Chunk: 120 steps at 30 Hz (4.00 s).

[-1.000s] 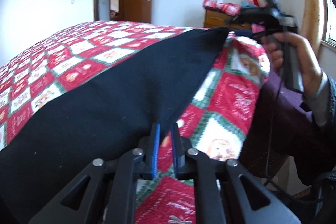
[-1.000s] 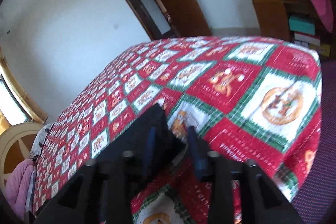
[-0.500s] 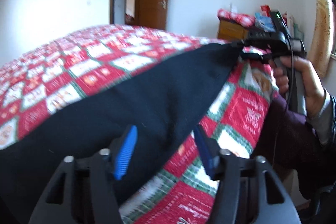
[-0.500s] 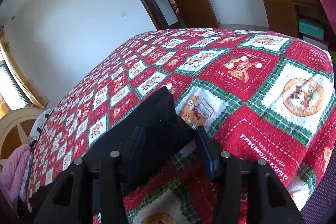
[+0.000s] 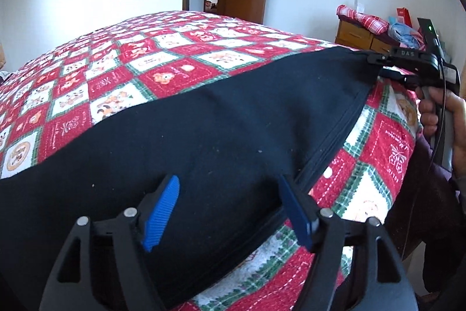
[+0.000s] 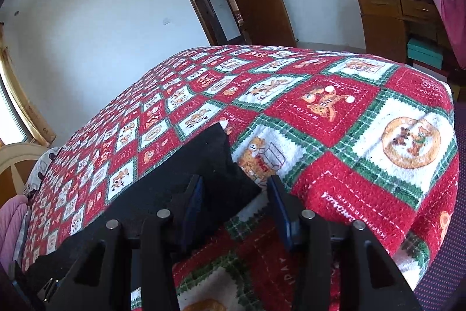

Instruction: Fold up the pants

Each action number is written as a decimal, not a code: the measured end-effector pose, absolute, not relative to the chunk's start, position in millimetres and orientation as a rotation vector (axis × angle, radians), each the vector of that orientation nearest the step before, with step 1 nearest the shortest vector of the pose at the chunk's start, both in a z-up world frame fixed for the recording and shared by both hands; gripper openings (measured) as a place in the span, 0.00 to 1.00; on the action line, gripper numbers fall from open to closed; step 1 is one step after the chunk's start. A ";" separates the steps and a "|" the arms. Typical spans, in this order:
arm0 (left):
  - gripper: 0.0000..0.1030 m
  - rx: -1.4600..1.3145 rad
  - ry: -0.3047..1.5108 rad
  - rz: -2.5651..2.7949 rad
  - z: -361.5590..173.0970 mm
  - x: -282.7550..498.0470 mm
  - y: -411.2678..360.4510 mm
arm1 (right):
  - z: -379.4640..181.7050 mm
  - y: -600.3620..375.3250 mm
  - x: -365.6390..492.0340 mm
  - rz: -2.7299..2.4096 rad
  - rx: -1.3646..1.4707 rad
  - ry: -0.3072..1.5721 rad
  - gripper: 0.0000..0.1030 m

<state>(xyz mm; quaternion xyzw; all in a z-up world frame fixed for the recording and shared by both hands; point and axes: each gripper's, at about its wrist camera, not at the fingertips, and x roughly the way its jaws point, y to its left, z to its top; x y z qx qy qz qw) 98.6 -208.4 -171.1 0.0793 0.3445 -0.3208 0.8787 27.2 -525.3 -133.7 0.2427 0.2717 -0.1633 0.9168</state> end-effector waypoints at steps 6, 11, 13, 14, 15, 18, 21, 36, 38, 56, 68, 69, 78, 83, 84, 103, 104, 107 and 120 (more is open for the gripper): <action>0.84 0.209 0.684 -0.666 -175.7 88.8 -211.7 | -136.8 -522.5 28.7 -0.348 0.467 0.562 0.45; 0.86 0.223 0.685 -0.664 -175.1 87.0 -212.3 | -131.4 -528.2 19.2 -0.349 0.550 0.533 0.45; 0.89 0.230 0.683 -0.666 -176.1 86.4 -213.8 | -132.3 -530.7 18.9 -0.349 0.556 0.526 0.45; 0.93 0.240 0.681 -0.667 -177.3 85.4 -215.5 | -133.7 -531.1 19.3 -0.347 0.554 0.529 0.45; 0.95 0.258 0.677 -0.665 -178.8 83.9 -217.6 | -135.1 -531.6 18.8 -0.343 0.559 0.523 0.45; 0.96 0.293 0.663 -0.650 -180.4 80.4 -221.1 | -136.5 -530.5 20.8 -0.333 0.552 0.526 0.47; 0.96 0.250 0.659 -0.640 -174.6 81.4 -214.5 | -136.5 -522.5 28.6 -0.350 0.477 0.567 0.52; 0.99 0.088 0.646 -0.610 -175.7 93.6 -189.8 | -129.0 -563.1 -2.6 -0.207 0.819 0.387 0.57; 0.99 0.083 0.644 -0.612 -175.6 93.6 -189.1 | -129.9 -556.4 4.0 -0.171 0.817 0.418 0.55; 0.99 0.076 0.638 -0.614 -174.8 91.8 -188.0 | -136.1 -548.2 16.7 -0.153 0.765 0.495 0.28; 1.00 0.062 0.639 -0.620 -174.3 91.1 -187.5 | -144.1 -553.2 20.3 -0.108 0.792 0.458 0.12; 1.00 0.054 0.640 -0.622 -173.5 91.6 -186.4 | -143.2 -553.8 19.4 -0.096 0.799 0.450 0.12; 1.00 -0.025 0.622 -0.621 -154.0 92.4 -165.0 | -90.8 -488.8 17.8 0.049 0.517 0.366 0.11; 1.00 -0.068 0.613 -0.598 -148.1 94.5 -146.0 | -73.8 -431.6 23.0 0.159 0.345 0.383 0.10; 1.00 -0.075 0.612 -0.588 -147.3 95.6 -141.4 | -71.5 -415.5 24.1 0.194 0.304 0.391 0.10; 1.00 -0.263 0.615 -0.377 -154.8 111.0 -51.2 | -150.8 -184.8 63.9 0.556 -0.291 0.665 0.10; 1.00 -0.260 0.616 -0.383 -156.1 110.8 -53.0 | -153.7 -186.9 64.9 0.551 -0.282 0.674 0.10; 1.00 -0.248 0.608 -0.396 -155.1 108.9 -57.6 | -153.6 -190.2 67.2 0.533 -0.252 0.677 0.10; 1.00 -0.297 0.553 -0.263 -149.7 108.6 -20.3 | -151.5 -143.1 77.9 0.603 -0.241 0.651 0.10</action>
